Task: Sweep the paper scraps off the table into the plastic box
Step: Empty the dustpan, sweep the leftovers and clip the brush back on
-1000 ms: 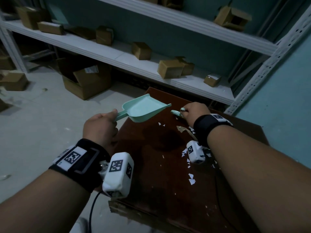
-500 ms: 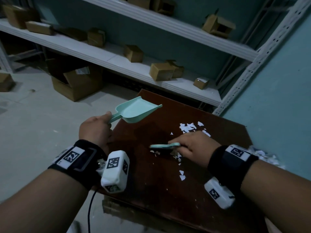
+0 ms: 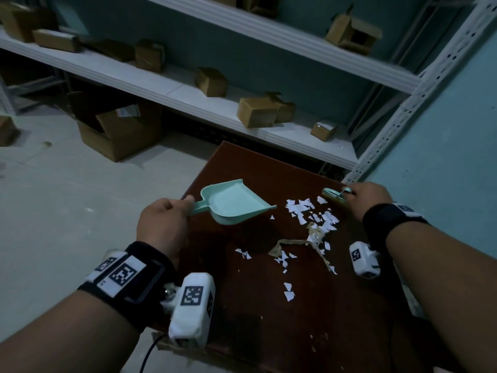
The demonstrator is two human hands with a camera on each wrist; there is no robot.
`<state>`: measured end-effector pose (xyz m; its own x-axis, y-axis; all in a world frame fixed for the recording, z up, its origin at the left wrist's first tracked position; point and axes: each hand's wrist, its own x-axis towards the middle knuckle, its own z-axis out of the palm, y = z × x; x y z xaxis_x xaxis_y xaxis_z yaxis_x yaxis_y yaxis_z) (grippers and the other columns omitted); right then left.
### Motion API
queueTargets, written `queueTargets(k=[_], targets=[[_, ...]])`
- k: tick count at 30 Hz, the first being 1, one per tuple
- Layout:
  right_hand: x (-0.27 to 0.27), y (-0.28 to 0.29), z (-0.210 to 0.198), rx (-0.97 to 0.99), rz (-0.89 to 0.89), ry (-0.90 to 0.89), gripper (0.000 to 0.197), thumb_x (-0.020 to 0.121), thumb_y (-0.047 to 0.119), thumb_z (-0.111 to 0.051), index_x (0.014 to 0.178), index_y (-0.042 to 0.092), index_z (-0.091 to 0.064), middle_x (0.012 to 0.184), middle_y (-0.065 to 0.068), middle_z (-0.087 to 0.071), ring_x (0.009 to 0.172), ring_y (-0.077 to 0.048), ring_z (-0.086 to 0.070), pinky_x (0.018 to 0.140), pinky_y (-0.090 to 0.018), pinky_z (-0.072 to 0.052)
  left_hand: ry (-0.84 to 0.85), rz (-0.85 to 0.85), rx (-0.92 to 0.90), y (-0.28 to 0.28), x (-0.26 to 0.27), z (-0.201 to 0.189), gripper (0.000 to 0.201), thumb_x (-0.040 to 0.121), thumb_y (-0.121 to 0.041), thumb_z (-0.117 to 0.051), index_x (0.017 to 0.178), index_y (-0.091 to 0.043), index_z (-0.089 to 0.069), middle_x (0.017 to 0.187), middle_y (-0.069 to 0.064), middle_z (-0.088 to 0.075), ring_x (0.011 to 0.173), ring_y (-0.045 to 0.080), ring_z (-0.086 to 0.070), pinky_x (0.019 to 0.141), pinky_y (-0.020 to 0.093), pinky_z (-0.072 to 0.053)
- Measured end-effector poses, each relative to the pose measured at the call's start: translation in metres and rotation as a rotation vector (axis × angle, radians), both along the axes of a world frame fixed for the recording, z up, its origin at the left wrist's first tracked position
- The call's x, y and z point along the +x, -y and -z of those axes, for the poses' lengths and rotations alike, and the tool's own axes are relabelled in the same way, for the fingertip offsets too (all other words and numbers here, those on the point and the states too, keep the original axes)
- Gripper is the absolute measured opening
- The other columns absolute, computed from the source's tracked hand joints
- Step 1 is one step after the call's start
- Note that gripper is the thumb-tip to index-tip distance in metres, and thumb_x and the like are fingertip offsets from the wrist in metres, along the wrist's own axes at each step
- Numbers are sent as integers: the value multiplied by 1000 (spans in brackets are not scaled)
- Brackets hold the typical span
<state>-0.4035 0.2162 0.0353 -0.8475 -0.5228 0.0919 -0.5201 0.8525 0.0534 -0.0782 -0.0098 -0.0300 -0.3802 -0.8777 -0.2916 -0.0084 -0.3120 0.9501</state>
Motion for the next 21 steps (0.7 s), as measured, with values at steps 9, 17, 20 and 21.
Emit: queueTargets(k=[9,17,20,21], targets=[[59,38,6,-2,-216,158,28,102,33,-56,107,15,-77,90,-5,-71,83,-24,-64,78,-38,-55,-14,6,-6,-1,-1,6,33,87,-38,-75,67,-14,-65,56,9,-48,46,23,-43,49,30,-36],[160,9,-5,32,-459,325,28,104,32,-53,123,30,-72,103,7,-74,92,-10,-67,87,-35,-55,17,-40,-21,-3,6,-2,30,90,-37,-74,74,-12,-68,63,13,-54,52,26,-49,48,31,-39],[166,-1,-14,-40,-470,259,31,104,29,-53,132,30,-67,110,7,-73,93,-8,-64,89,-33,-54,26,-34,-26,-4,8,-1,30,89,-39,-74,74,-13,-68,62,11,-53,52,26,-48,48,31,-39],[162,-3,-18,-78,-434,236,32,105,29,-53,134,30,-66,107,8,-70,87,-6,-61,86,-31,-54,15,-36,-14,-3,8,0,31,88,-39,-75,72,-14,-68,60,10,-52,51,26,-47,49,31,-39]])
